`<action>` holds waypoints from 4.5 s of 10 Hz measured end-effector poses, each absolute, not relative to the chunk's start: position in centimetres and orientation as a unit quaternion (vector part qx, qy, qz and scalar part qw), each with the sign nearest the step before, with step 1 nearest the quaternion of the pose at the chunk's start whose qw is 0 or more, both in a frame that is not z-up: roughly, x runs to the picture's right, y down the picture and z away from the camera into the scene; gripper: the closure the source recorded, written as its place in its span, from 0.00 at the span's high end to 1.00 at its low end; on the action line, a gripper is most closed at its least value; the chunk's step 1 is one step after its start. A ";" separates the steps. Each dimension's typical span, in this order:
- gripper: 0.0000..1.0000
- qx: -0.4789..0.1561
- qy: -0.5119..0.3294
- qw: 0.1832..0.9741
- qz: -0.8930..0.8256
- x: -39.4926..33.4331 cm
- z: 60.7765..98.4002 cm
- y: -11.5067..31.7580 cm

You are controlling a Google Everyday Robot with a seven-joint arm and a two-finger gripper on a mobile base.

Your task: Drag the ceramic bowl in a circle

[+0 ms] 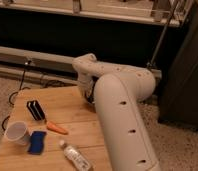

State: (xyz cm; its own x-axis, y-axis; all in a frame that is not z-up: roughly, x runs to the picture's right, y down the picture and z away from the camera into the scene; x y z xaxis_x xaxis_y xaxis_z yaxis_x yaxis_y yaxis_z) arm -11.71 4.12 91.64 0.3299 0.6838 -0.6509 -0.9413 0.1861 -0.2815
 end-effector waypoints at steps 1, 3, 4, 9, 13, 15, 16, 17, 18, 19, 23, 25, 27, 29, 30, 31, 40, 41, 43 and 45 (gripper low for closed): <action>0.00 -0.342 0.178 0.762 0.520 -16.0 90.9 3.8; 0.00 -0.363 0.151 0.784 0.480 -21.3 88.8 4.1; 0.00 -0.375 0.136 0.793 0.460 -23.4 87.4 4.7; 0.00 -0.470 0.092 0.793 0.377 -24.8 76.0 15.0; 0.00 -0.508 0.150 0.737 0.420 -15.1 70.1 24.8; 0.00 -0.475 0.176 0.718 0.478 -8.3 70.0 25.4; 0.00 -0.458 0.182 0.713 0.498 -6.0 70.4 25.0; 0.00 -0.434 0.185 0.708 0.525 -3.3 71.4 23.8; 0.00 -0.413 0.187 0.704 0.547 -0.8 72.5 22.5; 0.00 -0.383 0.183 0.701 0.574 2.3 74.6 20.2; 0.00 -0.326 0.155 0.718 0.595 5.3 84.2 11.6; 0.00 -0.328 0.162 0.721 0.589 2.4 87.5 8.8; 0.00 -0.332 0.177 0.720 0.583 -0.6 90.0 6.6; 0.00 -0.339 0.191 0.723 0.571 -4.5 91.9 5.3; 0.00 -0.343 0.194 0.731 0.557 -7.4 92.6 4.8; 0.00 -0.347 0.191 0.743 0.540 -10.5 92.8 4.2; 0.00 -0.475 0.054 0.807 0.347 -26.4 78.0 11.6; 0.00 -0.496 0.065 0.801 0.330 -23.8 75.0 15.9; 0.00 -0.519 0.095 0.781 0.334 -18.9 72.0 21.3; 0.00 -0.532 0.122 0.745 0.384 -13.4 69.5 25.2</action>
State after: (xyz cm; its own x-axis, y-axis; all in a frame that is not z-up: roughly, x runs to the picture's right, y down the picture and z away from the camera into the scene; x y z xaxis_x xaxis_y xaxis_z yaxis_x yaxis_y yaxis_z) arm -13.44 25.19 69.50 0.6756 0.4428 -0.5895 -0.7015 0.1400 -0.6988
